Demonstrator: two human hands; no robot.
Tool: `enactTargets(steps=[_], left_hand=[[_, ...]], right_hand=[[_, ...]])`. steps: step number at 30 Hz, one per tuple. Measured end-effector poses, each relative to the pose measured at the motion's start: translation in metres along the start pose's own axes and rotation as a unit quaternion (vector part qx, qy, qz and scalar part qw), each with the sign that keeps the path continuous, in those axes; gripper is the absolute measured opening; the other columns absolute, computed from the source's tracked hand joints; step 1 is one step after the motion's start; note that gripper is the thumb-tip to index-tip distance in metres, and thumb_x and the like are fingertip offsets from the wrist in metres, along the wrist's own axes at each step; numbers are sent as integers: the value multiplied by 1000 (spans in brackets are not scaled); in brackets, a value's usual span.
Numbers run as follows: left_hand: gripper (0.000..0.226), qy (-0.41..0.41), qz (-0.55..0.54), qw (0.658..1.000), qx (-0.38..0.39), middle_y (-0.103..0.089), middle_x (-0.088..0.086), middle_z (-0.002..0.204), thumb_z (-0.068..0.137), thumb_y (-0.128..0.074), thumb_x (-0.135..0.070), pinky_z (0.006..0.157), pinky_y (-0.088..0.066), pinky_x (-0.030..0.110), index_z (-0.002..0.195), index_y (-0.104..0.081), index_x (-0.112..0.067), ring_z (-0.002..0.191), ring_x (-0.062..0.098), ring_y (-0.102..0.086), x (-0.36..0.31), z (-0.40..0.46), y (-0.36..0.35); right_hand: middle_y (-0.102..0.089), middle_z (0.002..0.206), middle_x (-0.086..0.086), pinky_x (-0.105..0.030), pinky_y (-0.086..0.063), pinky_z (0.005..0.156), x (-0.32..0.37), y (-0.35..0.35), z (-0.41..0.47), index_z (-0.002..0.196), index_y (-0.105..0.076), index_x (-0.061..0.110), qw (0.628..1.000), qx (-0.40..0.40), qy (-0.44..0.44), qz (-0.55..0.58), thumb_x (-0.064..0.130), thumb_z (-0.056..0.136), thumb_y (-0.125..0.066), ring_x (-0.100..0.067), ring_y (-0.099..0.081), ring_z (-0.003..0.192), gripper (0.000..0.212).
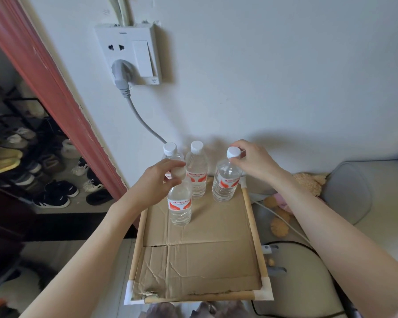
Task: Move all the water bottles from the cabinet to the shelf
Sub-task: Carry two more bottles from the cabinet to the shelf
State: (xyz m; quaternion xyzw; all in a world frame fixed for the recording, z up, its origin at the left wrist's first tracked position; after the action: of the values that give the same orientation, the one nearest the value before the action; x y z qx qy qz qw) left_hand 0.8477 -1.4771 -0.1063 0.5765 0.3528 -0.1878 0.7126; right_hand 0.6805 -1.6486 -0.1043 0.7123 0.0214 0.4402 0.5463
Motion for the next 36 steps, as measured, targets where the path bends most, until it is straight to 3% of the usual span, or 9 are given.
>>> enactTargets(steps=[8,12,19,22,25,27,30,32,36], left_hand=[[36,1,-13,999,-37,-56,-6,107,83,-57,-2,81,-44,19,116,-56,-16,90,20,-58,1,-2,-5],[42,25,-79,993,-81,-54,-8,112,84,-60,-9,82,-41,8,123,-51,-19,94,10,-56,6,-13,-8],[60,118,-160,971,-133,-51,3,117,74,-72,-17,93,-46,30,126,-43,-27,103,9,-54,39,-43,-43],[57,134,-167,965,-149,-56,-2,111,71,-74,-28,85,-50,29,113,-42,-48,98,4,-57,47,-49,-56],[54,168,-191,954,-159,-49,-25,106,73,-74,-16,86,-48,31,118,-47,-25,98,10,-55,53,-52,-70],[57,203,-197,948,-147,-46,-26,108,73,-73,-11,87,-44,28,123,-45,-15,102,15,-53,60,-55,-83],[59,260,-220,932,-125,-54,-2,112,75,-71,-12,87,-38,25,126,-42,-19,106,14,-49,74,-60,-102],[55,289,-223,921,-135,-57,2,114,78,-68,-12,88,-36,25,128,-43,-18,108,14,-49,79,-61,-107],[44,304,-204,917,-157,-59,7,111,82,-61,-9,83,-34,25,124,-48,-16,105,17,-52,80,-62,-106]], right_hand=[[-61,99,-2,-34,-45,79,4,-5,2,103,-55,15,1000,-20,-2,-1,27,81,-63,-20,-54,91,26],[-61,99,-3,-32,-44,78,5,-8,7,102,-55,14,999,-34,-2,0,24,82,-61,-21,-54,92,24],[-63,100,-3,-28,-42,77,16,-17,12,105,-57,13,998,-53,22,32,22,82,-63,-19,-56,91,25],[-64,103,-2,-17,-40,77,6,-21,10,111,-58,14,992,-78,-1,95,21,78,-68,-14,-58,91,35],[-61,110,-3,1,-39,73,-12,-30,-3,115,-58,10,972,-111,-36,204,15,76,-72,-10,-56,95,42],[-59,114,-1,-3,-41,78,-30,-46,-11,120,-55,12,964,-101,-70,236,16,76,-71,-8,-56,96,47],[-60,118,2,-21,-43,87,-54,-80,-18,130,-46,17,964,-31,-119,236,28,75,-71,-10,-58,104,61],[-56,125,3,-27,-43,92,-64,-102,-24,131,-43,17,960,4,-144,238,32,76,-70,-14,-55,110,64],[-52,130,-2,-33,-46,94,-73,-129,-26,130,-39,17,949,-3,-178,259,33,74,-71,-16,-58,107,67]])
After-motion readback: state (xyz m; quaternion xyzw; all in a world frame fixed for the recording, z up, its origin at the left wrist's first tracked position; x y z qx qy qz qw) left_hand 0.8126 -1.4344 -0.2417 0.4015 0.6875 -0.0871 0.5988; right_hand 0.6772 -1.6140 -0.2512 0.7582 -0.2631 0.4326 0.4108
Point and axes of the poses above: each hand's wrist, its own z-axis towards the middle knuckle, its own y-axis out of the back of the hand, x = y × z, the point moved 4 cm from there along z, towards the middle knuckle
